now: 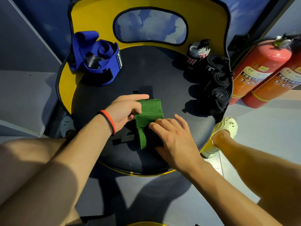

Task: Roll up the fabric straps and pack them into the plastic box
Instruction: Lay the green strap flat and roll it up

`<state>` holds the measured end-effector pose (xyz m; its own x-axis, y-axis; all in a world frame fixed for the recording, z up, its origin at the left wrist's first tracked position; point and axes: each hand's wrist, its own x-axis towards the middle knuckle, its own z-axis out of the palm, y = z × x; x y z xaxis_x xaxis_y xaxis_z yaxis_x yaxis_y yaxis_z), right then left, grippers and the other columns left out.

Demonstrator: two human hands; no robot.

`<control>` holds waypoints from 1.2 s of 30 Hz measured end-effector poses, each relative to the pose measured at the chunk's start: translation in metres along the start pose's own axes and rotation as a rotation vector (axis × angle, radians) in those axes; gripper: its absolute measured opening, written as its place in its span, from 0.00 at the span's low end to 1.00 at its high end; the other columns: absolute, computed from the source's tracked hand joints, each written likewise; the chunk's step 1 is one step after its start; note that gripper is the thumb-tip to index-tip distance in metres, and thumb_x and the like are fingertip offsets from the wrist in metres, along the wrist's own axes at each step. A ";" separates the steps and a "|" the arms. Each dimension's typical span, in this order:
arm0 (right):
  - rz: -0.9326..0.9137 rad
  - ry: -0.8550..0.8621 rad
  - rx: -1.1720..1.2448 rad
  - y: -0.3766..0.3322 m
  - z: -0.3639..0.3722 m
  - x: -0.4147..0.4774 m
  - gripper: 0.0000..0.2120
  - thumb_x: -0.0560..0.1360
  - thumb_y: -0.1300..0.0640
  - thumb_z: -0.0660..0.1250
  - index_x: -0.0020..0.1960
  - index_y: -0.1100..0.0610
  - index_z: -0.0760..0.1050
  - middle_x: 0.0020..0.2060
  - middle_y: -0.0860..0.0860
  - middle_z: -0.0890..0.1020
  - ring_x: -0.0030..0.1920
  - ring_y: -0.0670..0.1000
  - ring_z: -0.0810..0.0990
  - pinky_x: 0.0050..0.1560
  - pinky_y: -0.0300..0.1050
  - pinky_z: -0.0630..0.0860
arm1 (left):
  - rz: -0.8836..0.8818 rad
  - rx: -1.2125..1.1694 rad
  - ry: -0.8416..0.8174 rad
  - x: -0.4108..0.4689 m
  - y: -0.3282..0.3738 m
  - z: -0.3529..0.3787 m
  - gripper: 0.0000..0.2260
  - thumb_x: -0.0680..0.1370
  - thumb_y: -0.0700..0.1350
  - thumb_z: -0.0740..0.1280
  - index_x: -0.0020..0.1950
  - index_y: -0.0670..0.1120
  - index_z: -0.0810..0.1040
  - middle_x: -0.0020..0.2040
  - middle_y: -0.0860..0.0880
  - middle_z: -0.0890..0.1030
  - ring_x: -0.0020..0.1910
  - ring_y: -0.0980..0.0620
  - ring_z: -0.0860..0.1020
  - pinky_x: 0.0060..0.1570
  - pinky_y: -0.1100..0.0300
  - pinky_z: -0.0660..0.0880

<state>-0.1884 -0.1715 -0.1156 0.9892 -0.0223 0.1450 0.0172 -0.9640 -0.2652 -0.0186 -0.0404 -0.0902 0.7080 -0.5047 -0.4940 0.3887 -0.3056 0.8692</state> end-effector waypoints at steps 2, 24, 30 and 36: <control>0.000 0.001 0.009 0.001 0.000 0.000 0.28 0.65 0.54 0.74 0.65 0.47 0.73 0.58 0.43 0.78 0.58 0.52 0.77 0.75 0.58 0.59 | 0.085 0.026 0.019 0.005 0.000 0.000 0.26 0.68 0.29 0.66 0.59 0.52 0.85 0.53 0.44 0.80 0.44 0.48 0.76 0.41 0.63 0.72; -0.012 -0.275 0.250 0.027 -0.003 0.027 0.33 0.71 0.43 0.72 0.74 0.45 0.70 0.67 0.45 0.75 0.63 0.55 0.76 0.62 0.56 0.74 | 0.294 0.707 0.409 0.024 -0.035 -0.002 0.24 0.71 0.40 0.78 0.64 0.54 0.77 0.58 0.54 0.68 0.47 0.51 0.77 0.59 0.51 0.77; 0.051 -0.358 0.375 0.032 0.001 0.031 0.32 0.74 0.44 0.74 0.76 0.42 0.68 0.60 0.47 0.67 0.64 0.52 0.70 0.66 0.56 0.72 | 0.318 0.658 0.512 -0.006 -0.031 -0.005 0.12 0.72 0.46 0.76 0.50 0.54 0.75 0.49 0.53 0.72 0.38 0.54 0.78 0.48 0.56 0.76; 0.046 -0.416 0.368 0.034 -0.003 0.034 0.31 0.77 0.41 0.70 0.77 0.43 0.66 0.59 0.48 0.66 0.64 0.53 0.70 0.67 0.57 0.71 | 0.109 0.550 0.209 -0.050 -0.042 -0.002 0.09 0.72 0.55 0.76 0.47 0.54 0.81 0.48 0.55 0.82 0.49 0.57 0.81 0.48 0.60 0.76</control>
<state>-0.1545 -0.2054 -0.1166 0.9629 0.1160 -0.2435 -0.0515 -0.8071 -0.5882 -0.0692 -0.0005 -0.1022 0.8496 -0.4038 -0.3393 -0.0156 -0.6622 0.7491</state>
